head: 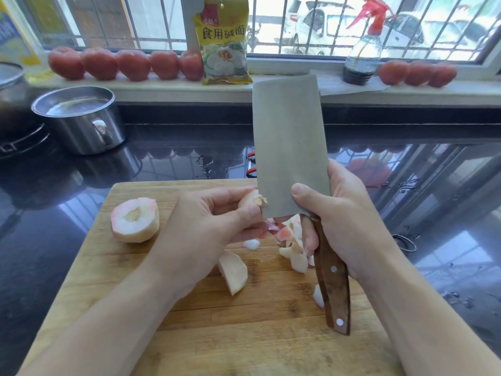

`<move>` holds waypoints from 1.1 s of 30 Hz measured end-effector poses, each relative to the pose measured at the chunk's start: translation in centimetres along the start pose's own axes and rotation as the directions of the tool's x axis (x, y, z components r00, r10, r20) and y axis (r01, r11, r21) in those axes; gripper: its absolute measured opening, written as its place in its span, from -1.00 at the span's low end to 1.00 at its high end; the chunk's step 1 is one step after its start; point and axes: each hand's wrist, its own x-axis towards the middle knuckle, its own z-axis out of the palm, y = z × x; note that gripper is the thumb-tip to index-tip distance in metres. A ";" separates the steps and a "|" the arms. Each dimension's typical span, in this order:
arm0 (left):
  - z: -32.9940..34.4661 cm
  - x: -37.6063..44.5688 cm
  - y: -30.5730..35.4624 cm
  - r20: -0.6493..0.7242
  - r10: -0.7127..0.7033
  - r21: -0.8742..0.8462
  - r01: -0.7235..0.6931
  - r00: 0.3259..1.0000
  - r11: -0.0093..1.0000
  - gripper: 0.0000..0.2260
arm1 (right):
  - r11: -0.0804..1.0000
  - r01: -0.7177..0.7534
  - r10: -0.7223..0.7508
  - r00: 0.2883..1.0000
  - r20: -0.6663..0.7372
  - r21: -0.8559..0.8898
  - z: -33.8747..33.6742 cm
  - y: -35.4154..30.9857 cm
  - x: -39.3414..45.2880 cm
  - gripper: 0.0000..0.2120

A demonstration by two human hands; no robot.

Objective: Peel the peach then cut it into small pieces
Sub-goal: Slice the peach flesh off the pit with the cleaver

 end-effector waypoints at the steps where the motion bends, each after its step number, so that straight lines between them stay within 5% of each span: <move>1: 0.1 0.0 0.0 0.004 -0.007 0.005 0.007 1.000 1.000 -0.76 | 1.000 0.000 0.000 1.000 -0.001 -0.004 0.0 0.0 0.1 -0.81; 6: -0.4 0.6 0.2 -0.117 -0.033 0.042 0.038 0.993 0.998 -0.84 | 0.999 -0.034 0.034 0.999 -0.033 0.004 -0.6 0.0 0.3 -0.81; 10: -1.3 1.1 -0.3 -0.207 -0.007 0.259 0.061 0.978 0.964 -0.88 | 0.998 -0.054 0.055 0.990 -0.127 0.014 -2.0 -0.1 0.9 -0.81; 14: 1.1 2.5 1.2 -0.102 -0.111 0.423 0.144 0.989 0.895 -0.97 | 0.996 -0.061 0.075 0.969 -0.235 0.068 -3.6 -0.5 1.3 -0.83; 18: 4.0 4.6 2.9 0.034 -0.034 0.781 -0.005 0.999 0.624 -0.87 | 0.995 -0.048 0.072 0.950 -0.304 0.086 -4.9 -0.2 1.6 -0.82; 21: 5.0 5.3 3.5 0.043 -0.049 0.831 -0.009 0.998 0.556 -0.82 | 0.995 -0.054 0.080 0.939 -0.334 0.087 -5.5 -0.1 1.6 -0.81; 25: 3.5 5.6 4.1 0.010 -0.095 0.819 0.046 0.995 0.572 -0.88 | 0.995 -0.059 0.083 0.947 -0.309 0.086 -5.4 -0.1 1.6 -0.79; 31: -2.0 3.6 5.3 -0.014 -0.228 0.597 0.191 0.974 0.779 -0.76 | 0.996 -0.086 0.085 0.966 -0.246 0.009 -4.4 0.1 1.6 -0.77; 33: -2.8 3.0 4.8 -0.057 -0.238 0.632 0.220 0.970 0.744 -0.75 | 0.996 -0.086 0.078 0.973 -0.215 -0.029 -3.7 0.0 1.4 -0.77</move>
